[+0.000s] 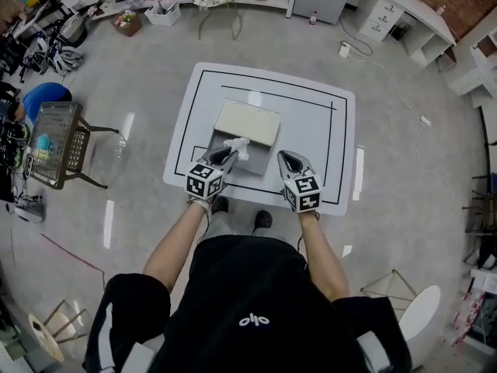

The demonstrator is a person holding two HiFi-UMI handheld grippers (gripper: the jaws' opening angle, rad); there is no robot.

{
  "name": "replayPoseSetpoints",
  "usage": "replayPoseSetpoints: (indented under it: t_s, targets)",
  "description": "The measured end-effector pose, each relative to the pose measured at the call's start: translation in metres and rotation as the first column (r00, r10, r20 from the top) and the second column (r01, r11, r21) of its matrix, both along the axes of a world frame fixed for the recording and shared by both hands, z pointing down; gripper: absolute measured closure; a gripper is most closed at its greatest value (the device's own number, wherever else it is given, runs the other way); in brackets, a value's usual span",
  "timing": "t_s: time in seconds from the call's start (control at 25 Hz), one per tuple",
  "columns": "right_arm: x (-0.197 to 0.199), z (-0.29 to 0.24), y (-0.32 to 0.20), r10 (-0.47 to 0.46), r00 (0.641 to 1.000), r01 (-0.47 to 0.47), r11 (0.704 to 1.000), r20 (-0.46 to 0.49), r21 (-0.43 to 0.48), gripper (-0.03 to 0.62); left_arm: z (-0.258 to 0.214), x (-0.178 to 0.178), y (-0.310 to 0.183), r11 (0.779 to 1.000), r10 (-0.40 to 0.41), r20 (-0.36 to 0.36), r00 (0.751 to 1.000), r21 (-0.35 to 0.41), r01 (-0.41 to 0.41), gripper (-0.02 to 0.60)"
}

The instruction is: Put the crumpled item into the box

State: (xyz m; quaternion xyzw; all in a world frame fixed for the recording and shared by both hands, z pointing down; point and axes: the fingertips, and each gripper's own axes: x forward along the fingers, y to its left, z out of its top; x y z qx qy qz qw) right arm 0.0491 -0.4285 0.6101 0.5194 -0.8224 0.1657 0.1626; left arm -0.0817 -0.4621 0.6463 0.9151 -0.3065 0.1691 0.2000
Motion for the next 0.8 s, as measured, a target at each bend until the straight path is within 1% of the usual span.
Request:
replayPoseSetpoints:
  t_s: [0.16,0.32,0.44,0.6,0.72,0.8]
  targets:
    - [-0.007,0.019,-0.005,0.061,0.998,-0.061,0.997,-0.005,-0.045,0.585,0.026,0.003,-0.010,0.994,0.096,0.040,0.995,-0.046,-0.094,0.517]
    - [-0.009,0.036,-0.004,0.116,0.993,-0.117,0.989,-0.013,-0.087,0.585,0.056,0.013,-0.020,0.980,0.186,0.087,0.979,-0.091,-0.178,0.515]
    - [-0.008,0.045,-0.002,0.158,0.987,-0.159,0.981,-0.021,-0.107,0.585,0.080,0.018,-0.027,0.965,0.244,0.133,0.961,-0.129,-0.227,0.515]
    - [-0.001,0.049,0.004,0.216,0.976,-0.217,0.968,-0.026,-0.126,0.585,0.101,0.021,-0.030,0.943,0.313,0.203,0.928,-0.183,-0.279,0.515]
    - [0.007,0.052,0.005,0.251,0.968,-0.252,0.958,-0.026,-0.136,0.585,0.113,0.022,-0.032,0.932,0.346,0.248,0.905,-0.205,-0.300,0.515]
    - [0.010,0.056,0.007,0.272,0.962,-0.273,0.951,-0.027,-0.143,0.585,0.119,0.022,-0.034,0.926,0.360,0.264,0.895,-0.215,-0.309,0.515]
